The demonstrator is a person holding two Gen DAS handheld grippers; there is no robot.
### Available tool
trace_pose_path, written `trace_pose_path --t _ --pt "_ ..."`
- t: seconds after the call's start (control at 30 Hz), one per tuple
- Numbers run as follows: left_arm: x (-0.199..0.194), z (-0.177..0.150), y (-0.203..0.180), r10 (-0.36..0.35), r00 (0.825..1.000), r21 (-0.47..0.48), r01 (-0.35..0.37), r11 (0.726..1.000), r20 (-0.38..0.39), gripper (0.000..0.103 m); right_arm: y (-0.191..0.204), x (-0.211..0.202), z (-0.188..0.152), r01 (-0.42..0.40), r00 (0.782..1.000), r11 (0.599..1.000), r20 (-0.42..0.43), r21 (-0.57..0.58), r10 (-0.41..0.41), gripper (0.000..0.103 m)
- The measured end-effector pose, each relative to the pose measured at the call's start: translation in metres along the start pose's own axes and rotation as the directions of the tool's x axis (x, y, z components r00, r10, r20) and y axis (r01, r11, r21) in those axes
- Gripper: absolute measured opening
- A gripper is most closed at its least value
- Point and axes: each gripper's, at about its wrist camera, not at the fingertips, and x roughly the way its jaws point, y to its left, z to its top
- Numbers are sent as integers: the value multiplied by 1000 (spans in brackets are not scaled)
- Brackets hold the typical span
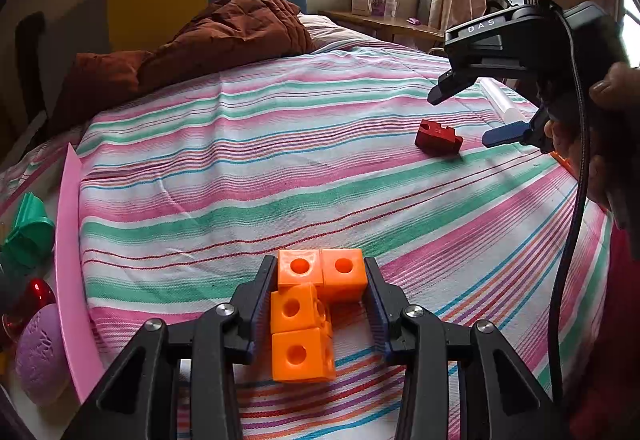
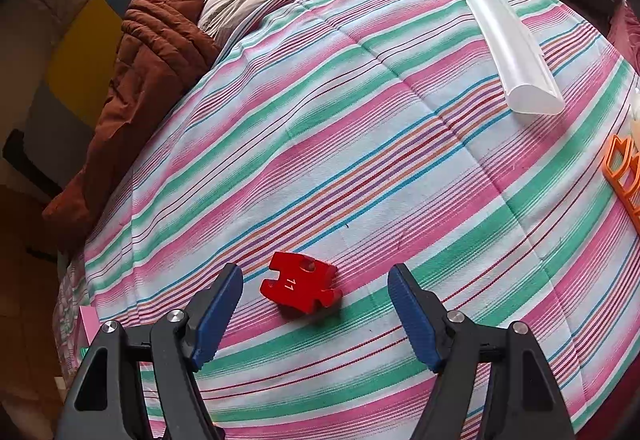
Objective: Organize rigid objects
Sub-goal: 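Grasp the orange linked cubes with the left gripper and lift them, then grasp the red puzzle piece with the right gripper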
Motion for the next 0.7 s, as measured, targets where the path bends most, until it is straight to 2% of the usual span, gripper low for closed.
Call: trace_pose_path --t 0.13,0.37,0.53,0.7 --pt "-3 -1 1 -4 1000 -3 4 1000 2 42 -6 0 1 -20 1000 999 -1 36 20 76" --pt "-2 -1 2 -14 1000 -11 14 1000 5 42 -16 5 3 -112 993 985 -19 131 116 78" --pt "-1 0 3 -22 1000 -19 22 1000 6 42 -16 5 6 -125 992 981 -1 146 126 80" --pt "0 1 4 -27 1000 -23 27 999 7 42 -8 12 5 -110 993 988 -29 107 113 82"
